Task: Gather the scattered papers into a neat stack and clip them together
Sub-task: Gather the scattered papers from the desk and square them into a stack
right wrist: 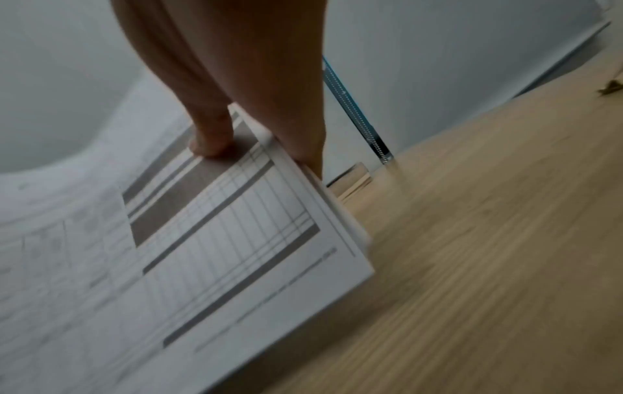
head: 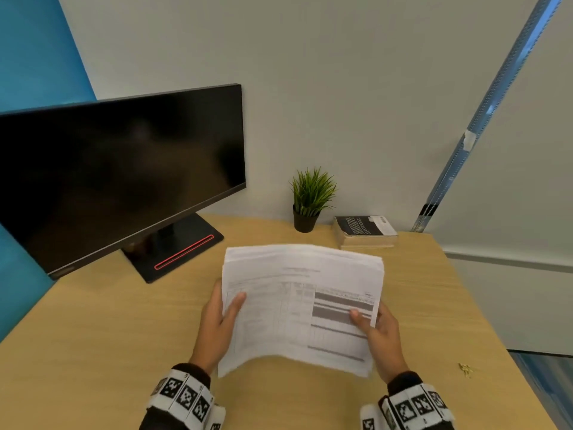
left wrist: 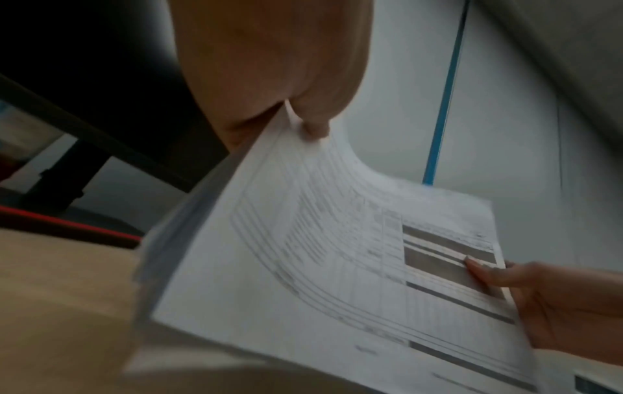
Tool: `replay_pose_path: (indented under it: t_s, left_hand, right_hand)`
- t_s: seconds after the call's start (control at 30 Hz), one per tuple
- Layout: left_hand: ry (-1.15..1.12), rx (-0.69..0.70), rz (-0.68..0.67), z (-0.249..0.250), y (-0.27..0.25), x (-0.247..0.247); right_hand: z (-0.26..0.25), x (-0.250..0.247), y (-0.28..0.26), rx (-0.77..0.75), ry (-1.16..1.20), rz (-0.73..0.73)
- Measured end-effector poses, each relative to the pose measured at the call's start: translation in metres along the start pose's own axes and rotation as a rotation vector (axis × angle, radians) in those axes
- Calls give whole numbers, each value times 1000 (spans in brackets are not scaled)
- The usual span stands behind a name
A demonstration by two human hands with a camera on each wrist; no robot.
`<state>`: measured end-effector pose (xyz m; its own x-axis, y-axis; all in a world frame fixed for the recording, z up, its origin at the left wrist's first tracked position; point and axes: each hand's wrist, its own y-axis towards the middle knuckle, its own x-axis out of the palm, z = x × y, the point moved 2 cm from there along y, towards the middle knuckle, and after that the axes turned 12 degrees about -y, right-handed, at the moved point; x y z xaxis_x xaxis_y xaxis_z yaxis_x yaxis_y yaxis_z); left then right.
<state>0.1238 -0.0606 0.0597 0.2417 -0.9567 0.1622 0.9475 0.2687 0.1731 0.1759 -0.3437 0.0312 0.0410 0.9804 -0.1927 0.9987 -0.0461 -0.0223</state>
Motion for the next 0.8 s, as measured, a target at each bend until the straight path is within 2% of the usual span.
replay_pose_path:
  t_s: [0.1,0.3,0.4,0.47,0.57,0.7,0.8]
  left_hand:
    - [33,119,86,9,6,3]
    - [8,74,121,-2,7,10]
    - [-114,93,254,10,11,26]
    - [-174,82,385,20,21,35]
    - [-165,52,516,26,39,39]
    - [-61,34,527,24,53,36]
    - [-29,51,427,22,57,28]
  right_hand:
    - [-9,7,1,-48,69,90]
    - [-30,9,4,-93,67,75]
    - [-50,13,5,-127,175,147]
    - [-57,13,8,-112,228,249]
    - [-65,13,14,-104,169,351]
    - [-61,14,19,-126,147,350]
    - [-57,9,17,-169,132,299]
